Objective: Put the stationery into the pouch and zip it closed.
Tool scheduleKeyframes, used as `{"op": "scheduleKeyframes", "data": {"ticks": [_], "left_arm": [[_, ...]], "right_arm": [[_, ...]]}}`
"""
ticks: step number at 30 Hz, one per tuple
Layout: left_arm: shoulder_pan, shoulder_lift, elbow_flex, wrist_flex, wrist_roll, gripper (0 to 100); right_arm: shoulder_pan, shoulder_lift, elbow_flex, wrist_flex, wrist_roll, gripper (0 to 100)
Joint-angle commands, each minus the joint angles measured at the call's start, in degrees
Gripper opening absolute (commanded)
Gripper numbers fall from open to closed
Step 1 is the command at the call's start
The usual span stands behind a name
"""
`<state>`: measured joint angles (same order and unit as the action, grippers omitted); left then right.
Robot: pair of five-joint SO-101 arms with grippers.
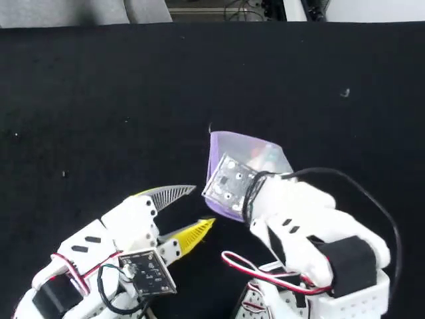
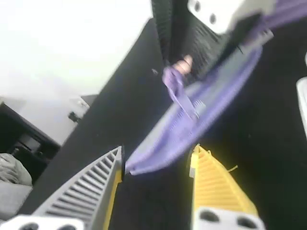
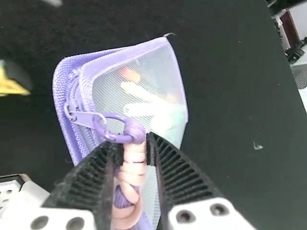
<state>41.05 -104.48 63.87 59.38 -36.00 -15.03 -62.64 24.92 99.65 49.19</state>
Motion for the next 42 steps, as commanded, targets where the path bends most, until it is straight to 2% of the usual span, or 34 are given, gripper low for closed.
{"op": "scheduleKeyframes", "data": {"ticks": [1, 5, 8, 15, 18, 23, 30, 36, 42], "left_arm": [[0.57, 0.79, 1.45, -5.01, -0.62, 23], [0.66, 0.79, 4.88, -8.53, -0.62, 23], [2.59, 0.79, 6.29, -7.65, -0.62, 23], [6.64, 0.79, -1.19, 2.90, -0.62, 23], [8.40, 0.88, -2.59, 4.66, -0.70, 23], [7.52, 5.36, 2.42, 0.09, -6.24, 23], [6.90, 10.55, 3.38, -8.62, -7.12, 23], [6.81, 11.16, 3.47, -10.02, -7.38, 14], [6.81, 11.25, 6.90, -10.11, -13.01, 13]], "right_arm": [[-0.26, -0.92, 0.84, 1.58, 0.70, 1.1], [-1.14, -1.63, 1.10, 1.58, 0.70, 1.1], [-1.67, -1.54, 1.10, 1.58, 0.70, 1.1], [-1.49, -1.36, 1.10, 1.49, 0.62, 1.1], [-1.67, -1.36, 1.10, 1.49, 0.62, 1.1], [-1.67, -1.54, 0.92, 1.49, 0.35, 1.1], [-1.49, -1.63, 1.10, 1.58, 0.26, 1.1], [-1.67, -1.63, 1.10, 1.58, 0.26, 1.1], [-1.67, -1.63, 1.10, 1.58, 0.26, 1.1]]}}
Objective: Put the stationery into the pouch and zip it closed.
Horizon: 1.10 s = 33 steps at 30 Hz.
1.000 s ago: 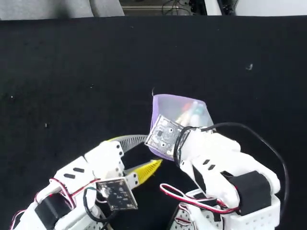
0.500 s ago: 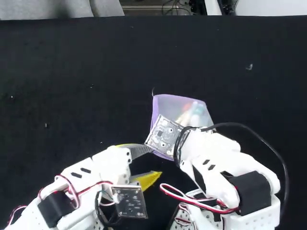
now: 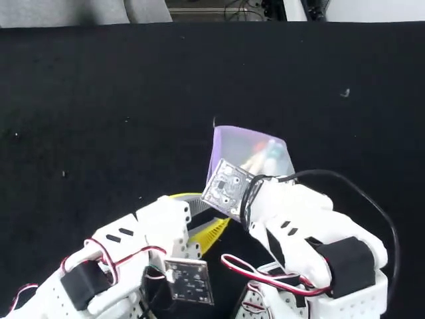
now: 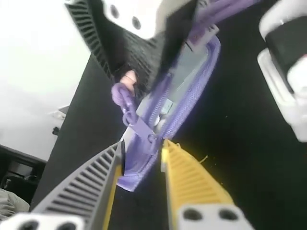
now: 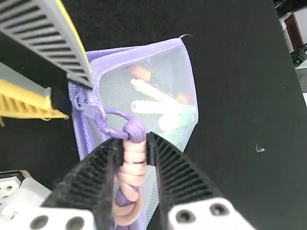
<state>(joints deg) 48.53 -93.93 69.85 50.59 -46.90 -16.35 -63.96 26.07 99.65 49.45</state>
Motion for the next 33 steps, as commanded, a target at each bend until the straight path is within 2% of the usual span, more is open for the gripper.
{"op": "scheduleKeyframes", "data": {"ticks": [1, 5, 9, 12, 17, 27, 31, 33], "left_arm": [[-0.66, 0.70, 1.45, -1.32, -2.20, 13], [-0.66, 0.70, 1.98, -1.85, -2.37, 13], [-2.07, 1.67, 4.62, -7.65, -2.46, 13], [-3.38, 4.84, 5.93, -12.04, -2.37, 13], [-3.12, 12.31, 4.62, -14.24, -2.20, 13], [-0.84, 18.02, -0.04, -14.59, -2.11, 13], [-0.04, 18.20, -0.31, -14.59, -2.11, 2], [-0.13, 17.76, -0.31, -14.68, -2.11, 5]], "right_arm": [[-0.35, -0.31, -0.04, 1.58, 0.00, 1.1], [-0.35, -0.31, -0.04, 1.58, 0.00, 1.1], [-0.35, -0.31, -0.04, 1.58, 0.00, 1.1], [-0.35, -0.31, -0.04, 1.58, 0.00, 1.1], [-0.35, -0.31, -0.04, 1.58, 0.00, 1.1], [-0.26, -0.13, -0.04, 1.58, 0.00, 1.1], [-0.09, -0.13, -0.04, 1.58, 0.00, 1.1], [-0.09, -0.22, -0.04, 1.58, 0.09, 1.1]]}}
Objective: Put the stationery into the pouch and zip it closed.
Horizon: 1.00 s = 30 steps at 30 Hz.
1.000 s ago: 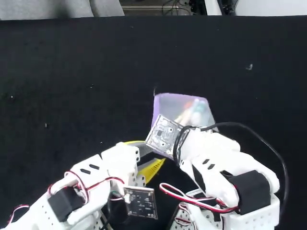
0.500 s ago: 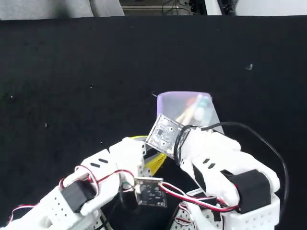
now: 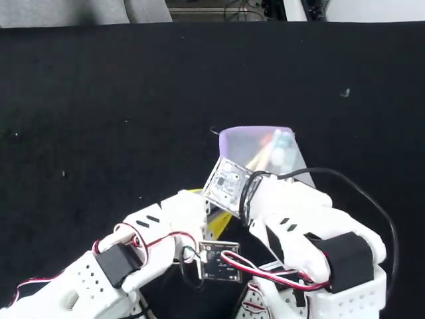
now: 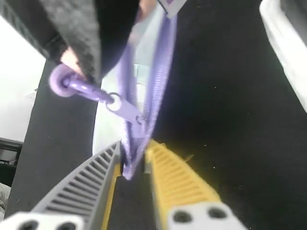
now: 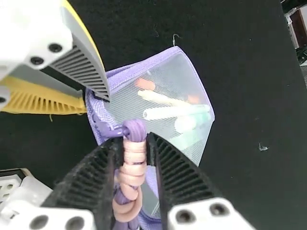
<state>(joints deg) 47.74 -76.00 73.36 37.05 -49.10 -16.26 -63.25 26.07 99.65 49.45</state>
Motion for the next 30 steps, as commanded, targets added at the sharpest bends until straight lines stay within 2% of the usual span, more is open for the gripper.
{"op": "scheduleKeyframes", "data": {"ticks": [1, 7, 11, 17, 25, 30], "left_arm": [[0.66, -0.26, -3.82, -1.14, 0.09, 4], [0.31, -0.26, -3.74, -0.70, 0.18, 3], [-0.13, -0.26, -2.95, -0.44, 0.26, 3], [-5.23, -0.26, -2.51, -0.53, 3.96, 3], [-6.64, -0.26, -2.07, -0.44, 4.22, 3], [-6.29, -0.26, -2.51, 2.46, 4.04, 3]], "right_arm": [[-0.18, -0.92, -0.04, 1.58, 0.09, 1.1], [0.97, -1.01, -0.04, 1.58, 0.18, 1.1], [7.21, -1.01, -0.31, 1.58, 2.55, 1.1], [18.90, -1.01, -0.31, 1.58, 8.44, 1.1], [26.99, -1.10, -0.31, 1.49, 10.46, 1.1], [32.09, -1.10, -0.40, 1.14, 14.95, 1.1]]}}
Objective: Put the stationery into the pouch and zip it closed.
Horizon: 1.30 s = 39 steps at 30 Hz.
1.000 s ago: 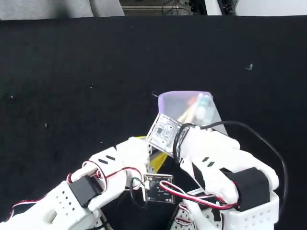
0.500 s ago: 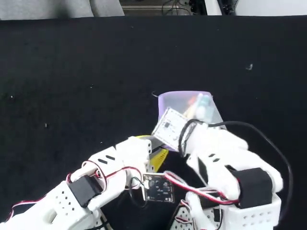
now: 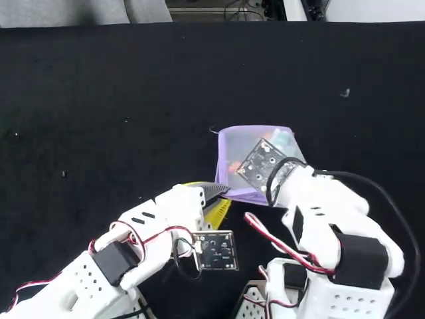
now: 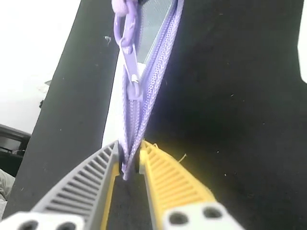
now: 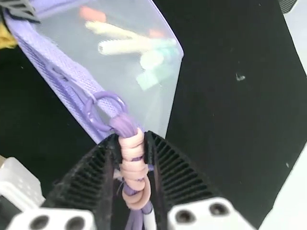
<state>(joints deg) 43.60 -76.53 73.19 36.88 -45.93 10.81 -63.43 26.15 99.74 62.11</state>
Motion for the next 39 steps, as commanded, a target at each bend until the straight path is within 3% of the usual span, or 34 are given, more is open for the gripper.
{"op": "scheduleKeyframes", "data": {"ticks": [1, 12, 23, 30, 39], "left_arm": [[-2.15, 0.26, -2.33, 3.16, 0.88, 3], [-2.51, 0.26, -2.42, 3.25, 0.97, 3], [-2.59, 0.26, -2.33, 3.60, 0.97, 3], [-2.59, 0.26, -2.15, 3.60, 0.97, 3], [-2.59, 0.26, -2.07, 3.69, 1.05, 3]], "right_arm": [[5.98, -0.92, -0.48, 1.05, 2.81, 1.1], [16.88, -0.66, -5.32, 0.18, 6.59, 1.1], [29.54, -0.48, -4.79, -10.73, 6.59, 1.1], [37.36, -0.40, 2.59, -24.26, 6.68, 1.1], [38.77, -0.40, 6.81, -29.10, 6.68, 1.1]]}}
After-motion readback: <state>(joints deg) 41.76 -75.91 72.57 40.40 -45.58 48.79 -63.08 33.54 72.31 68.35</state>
